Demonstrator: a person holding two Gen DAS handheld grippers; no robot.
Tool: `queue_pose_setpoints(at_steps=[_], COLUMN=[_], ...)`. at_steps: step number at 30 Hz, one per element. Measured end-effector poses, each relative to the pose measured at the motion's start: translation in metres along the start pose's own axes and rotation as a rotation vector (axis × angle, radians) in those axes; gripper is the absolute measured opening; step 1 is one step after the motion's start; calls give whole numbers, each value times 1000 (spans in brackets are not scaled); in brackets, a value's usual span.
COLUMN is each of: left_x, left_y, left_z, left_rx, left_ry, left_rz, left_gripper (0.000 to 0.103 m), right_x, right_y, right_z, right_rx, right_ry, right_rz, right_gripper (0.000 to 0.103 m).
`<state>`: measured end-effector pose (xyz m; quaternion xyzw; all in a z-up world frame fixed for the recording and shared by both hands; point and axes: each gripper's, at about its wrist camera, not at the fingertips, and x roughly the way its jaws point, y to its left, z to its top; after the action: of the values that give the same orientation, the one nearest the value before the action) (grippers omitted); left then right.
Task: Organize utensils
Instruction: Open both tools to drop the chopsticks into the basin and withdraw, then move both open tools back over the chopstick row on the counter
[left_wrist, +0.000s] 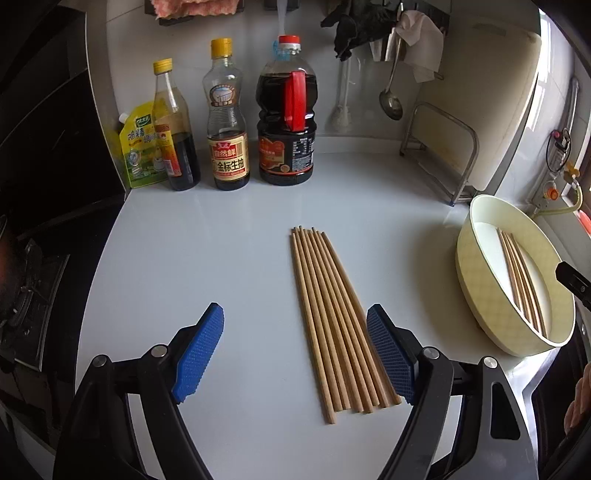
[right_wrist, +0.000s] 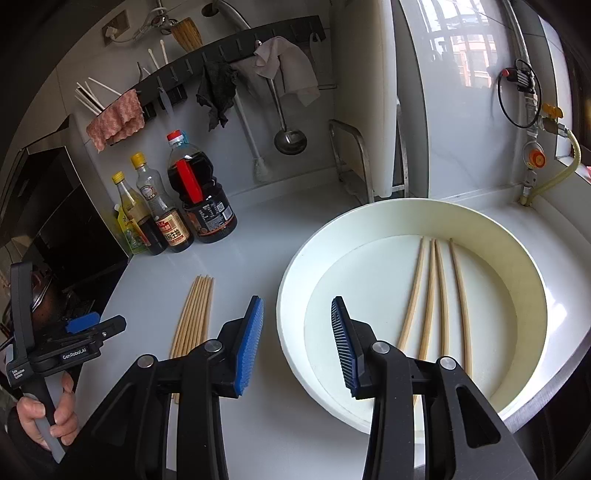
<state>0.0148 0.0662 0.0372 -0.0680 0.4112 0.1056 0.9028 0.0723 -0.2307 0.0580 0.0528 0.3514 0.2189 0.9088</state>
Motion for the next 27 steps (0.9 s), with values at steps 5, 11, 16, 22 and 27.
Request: queue_pose_setpoints(at_steps=[5,11,16,22,27], left_x=[-11,-7,13,30,44], left_y=[8,14,23,35,42], left_z=[-6,-13,-16,-13,-7], left_rx=[-27,-17,-19,8,36], left_ry=[-5,-38,-29,-42,-28], left_rz=[19,40,28,25,22], left_gripper=[80,85,85,85,85], right_x=[-8,2,18,31,42], right_y=[21,44,50,72,94], right_z=[-4,-15,-25,-34,-42], right_rx=[-31,-93,-95,-144,-196], right_ry=[-8,-16,15,14,28], right_rz=[47,83,91,91,89], right_gripper=[37,45,46,46,49])
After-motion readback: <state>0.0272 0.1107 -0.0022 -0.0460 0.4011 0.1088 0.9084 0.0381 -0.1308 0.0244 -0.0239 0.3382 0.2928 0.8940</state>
